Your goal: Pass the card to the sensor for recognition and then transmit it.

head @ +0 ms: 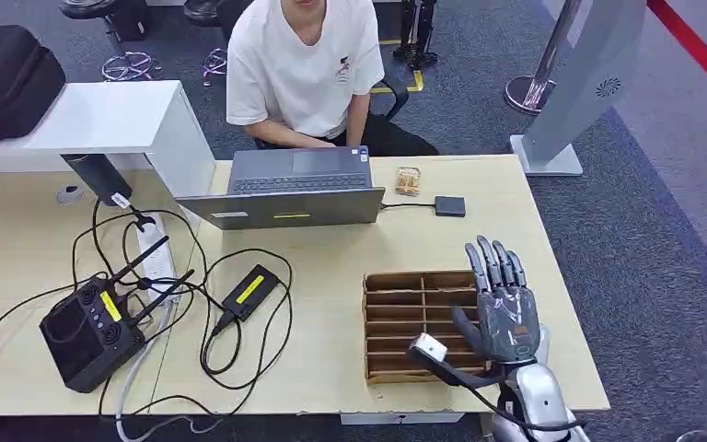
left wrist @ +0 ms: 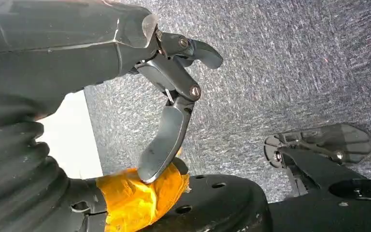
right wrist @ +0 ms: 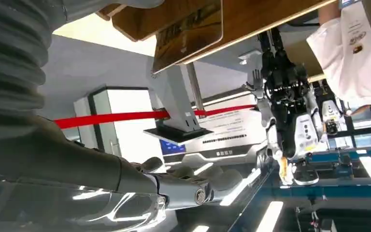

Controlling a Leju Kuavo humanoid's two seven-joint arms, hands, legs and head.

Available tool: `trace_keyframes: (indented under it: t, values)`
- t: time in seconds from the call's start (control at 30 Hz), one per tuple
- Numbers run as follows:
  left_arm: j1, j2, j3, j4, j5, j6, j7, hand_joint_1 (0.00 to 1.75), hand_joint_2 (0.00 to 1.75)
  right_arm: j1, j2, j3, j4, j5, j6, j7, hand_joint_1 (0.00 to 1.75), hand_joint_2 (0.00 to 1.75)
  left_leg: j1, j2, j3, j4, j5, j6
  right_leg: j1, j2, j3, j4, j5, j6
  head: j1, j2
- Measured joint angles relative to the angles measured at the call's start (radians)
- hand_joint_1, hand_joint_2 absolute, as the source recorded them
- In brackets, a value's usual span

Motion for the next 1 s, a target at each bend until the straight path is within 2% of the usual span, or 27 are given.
trace_keyframes:
  t: [0.13, 0.5, 0.77, 1.0]
  values:
    - [0.000, 0.005, 0.000, 0.000, 0.008, -0.038, -0.006, 0.00, 1.75, 0.001, 0.006, -0.010, 0.010, 0.004, 0.000, -0.001, 0.00, 1.75, 0.000, 0.000, 0.000, 0.000, 0.000, 0.000, 0.000, 0.000, 0.000, 0.000, 0.000, 0.000, 0.000, 0.000]
    - [0.008, 0.047, 0.000, 0.000, 0.034, -0.197, -0.025, 0.00, 1.75, 0.014, 0.041, -0.088, 0.018, 0.044, 0.000, -0.042, 0.00, 1.75, 0.000, 0.000, 0.000, 0.000, 0.000, 0.000, 0.000, 0.000, 0.000, 0.000, 0.000, 0.000, 0.000, 0.000]
    - [0.032, 0.090, 0.006, 0.000, 0.060, -0.322, -0.032, 0.00, 1.75, -0.007, 0.093, -0.161, 0.032, 0.068, 0.000, -0.083, 0.00, 1.75, 0.000, 0.000, 0.000, 0.000, 0.000, 0.000, 0.000, 0.000, 0.000, 0.000, 0.000, 0.000, 0.000, 0.000]
    - [0.080, 0.147, 0.033, 0.000, 0.087, -0.448, -0.082, 0.00, 1.75, -0.060, 0.118, -0.179, 0.085, 0.050, -0.001, -0.132, 0.00, 1.75, 0.000, 0.001, 0.000, -0.001, 0.000, 0.000, 0.000, 0.001, 0.000, 0.001, 0.000, 0.000, 0.000, 0.000]
